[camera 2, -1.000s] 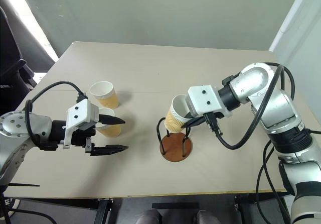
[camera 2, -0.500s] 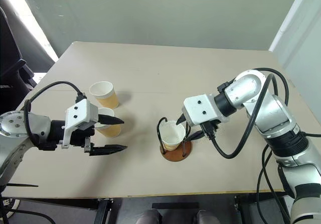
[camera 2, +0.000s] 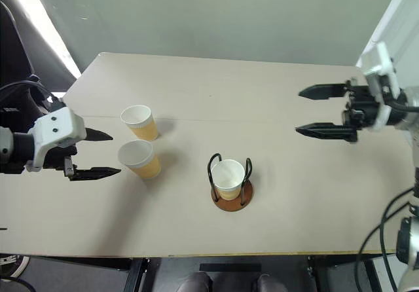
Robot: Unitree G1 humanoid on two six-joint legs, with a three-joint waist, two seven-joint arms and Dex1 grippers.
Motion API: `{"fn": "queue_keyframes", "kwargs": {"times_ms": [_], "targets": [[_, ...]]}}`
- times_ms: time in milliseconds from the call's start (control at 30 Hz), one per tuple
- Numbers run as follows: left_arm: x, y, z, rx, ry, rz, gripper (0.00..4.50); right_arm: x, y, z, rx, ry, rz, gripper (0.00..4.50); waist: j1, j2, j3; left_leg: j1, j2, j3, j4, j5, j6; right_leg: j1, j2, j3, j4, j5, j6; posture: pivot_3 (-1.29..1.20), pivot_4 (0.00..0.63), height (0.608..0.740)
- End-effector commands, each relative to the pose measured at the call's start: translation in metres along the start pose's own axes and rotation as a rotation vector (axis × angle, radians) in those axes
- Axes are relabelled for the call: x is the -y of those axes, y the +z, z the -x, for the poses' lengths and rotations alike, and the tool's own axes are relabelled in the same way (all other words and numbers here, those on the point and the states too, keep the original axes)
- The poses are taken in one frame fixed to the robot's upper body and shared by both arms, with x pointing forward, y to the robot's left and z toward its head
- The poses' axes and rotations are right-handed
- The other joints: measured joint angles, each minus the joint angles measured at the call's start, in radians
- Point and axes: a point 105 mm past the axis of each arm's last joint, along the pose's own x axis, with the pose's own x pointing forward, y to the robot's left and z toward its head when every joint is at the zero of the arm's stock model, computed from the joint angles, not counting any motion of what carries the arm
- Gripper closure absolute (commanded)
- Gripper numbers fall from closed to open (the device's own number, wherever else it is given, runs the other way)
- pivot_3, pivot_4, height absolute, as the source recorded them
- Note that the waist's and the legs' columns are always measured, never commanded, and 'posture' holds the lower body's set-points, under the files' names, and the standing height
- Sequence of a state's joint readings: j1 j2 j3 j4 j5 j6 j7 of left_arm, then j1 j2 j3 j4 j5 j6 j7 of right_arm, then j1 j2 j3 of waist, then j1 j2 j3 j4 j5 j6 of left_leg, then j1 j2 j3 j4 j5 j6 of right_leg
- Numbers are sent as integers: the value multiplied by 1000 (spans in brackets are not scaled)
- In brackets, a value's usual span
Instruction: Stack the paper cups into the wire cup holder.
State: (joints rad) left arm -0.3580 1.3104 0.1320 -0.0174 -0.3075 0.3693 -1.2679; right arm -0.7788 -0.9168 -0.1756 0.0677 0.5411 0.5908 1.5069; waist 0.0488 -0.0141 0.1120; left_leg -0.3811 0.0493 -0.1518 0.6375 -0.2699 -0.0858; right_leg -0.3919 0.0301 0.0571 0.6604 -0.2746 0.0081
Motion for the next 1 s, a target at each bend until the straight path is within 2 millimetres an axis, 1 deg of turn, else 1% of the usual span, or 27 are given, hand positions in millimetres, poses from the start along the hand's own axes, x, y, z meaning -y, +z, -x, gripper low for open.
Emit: {"fn": "queue_keyframes", "kwargs": {"times_ms": [33,133,200,300,367,433,533,667,700,733,833,867,933,967,1000], "targets": [[-6,1,-3,-22,-10,-58,0,-9,12,3,21,-3,52,53,-4,0,0,0,0,0,0,0,0,0,0,0,1,0,0,0,150,740],[-8,3,-16,-13,-41,-76,0,-12,8,2,8,-25,48,53,-10,1,0,1,0,1,2,0,1,0,0,1,3,0,0,0,150,740],[-6,1,-25,-21,-88,-83,0,-15,5,3,-5,-42,45,53,-12,1,0,1,1,0,3,-1,2,0,0,1,3,0,0,0,150,740],[-2,-8,-39,-61,-134,-101,0,-18,5,7,-17,-67,43,53,-13,1,0,-1,1,-1,5,-1,3,0,0,1,1,1,1,0,150,740],[3,-8,-50,-46,-177,-97,0,-20,4,9,-30,-86,39,53,-13,1,0,-1,0,-1,5,-2,4,-1,0,2,1,1,2,0,150,740],[4,-7,-55,-35,-191,-96,0,-21,3,10,-44,-96,39,53,-13,1,0,-2,0,-1,5,-2,4,-1,0,2,0,0,3,0,150,740],[2,-9,-61,-35,-201,-107,545,-24,3,9,-48,-102,39,0,-13,0,0,-2,0,0,6,-2,4,-1,0,2,0,1,3,0,150,740],[-3,-7,-64,-28,-199,-106,1983,-27,3,11,-63,-122,40,0,-14,0,0,-2,0,0,8,-3,6,0,0,3,1,1,4,0,150,740],[-4,-6,-64,-25,-201,-107,2427,-27,2,12,-67,-129,40,0,-14,1,0,-2,0,0,8,-3,6,0,0,3,1,1,5,0,150,740],[-4,-5,-64,-21,-203,-107,2723,-28,2,13,-70,-136,40,0,-14,1,0,-2,0,0,9,-3,6,0,0,3,1,1,5,0,150,740],[-6,1,-61,1,-209,-112,3920,-29,2,15,-77,-147,41,0,-14,0,0,-2,0,0,9,-3,7,0,0,3,1,1,6,0,150,740],[-6,4,-60,12,-212,-112,4394,-29,2,16,-79,-151,41,0,-14,0,0,-2,-1,0,9,-3,7,0,0,3,0,1,6,0,150,740],[-6,12,-56,47,-226,-112,4456,-29,2,16,-81,-159,42,0,-14,0,0,-2,-1,0,9,-3,7,0,0,3,0,0,6,0,150,740],[-7,19,-52,81,-236,-114,4456,-29,2,17,-83,-164,42,0,-14,0,0,-2,-1,0,9,-3,7,0,0,4,0,0,7,0,150,740],[-8,31,-47,128,-246,-129,4456,-29,2,19,-87,-173,44,0,-13,0,0,-2,-1,0,9,-4,7,0,0,4,0,0,7,0,150,740]]}}
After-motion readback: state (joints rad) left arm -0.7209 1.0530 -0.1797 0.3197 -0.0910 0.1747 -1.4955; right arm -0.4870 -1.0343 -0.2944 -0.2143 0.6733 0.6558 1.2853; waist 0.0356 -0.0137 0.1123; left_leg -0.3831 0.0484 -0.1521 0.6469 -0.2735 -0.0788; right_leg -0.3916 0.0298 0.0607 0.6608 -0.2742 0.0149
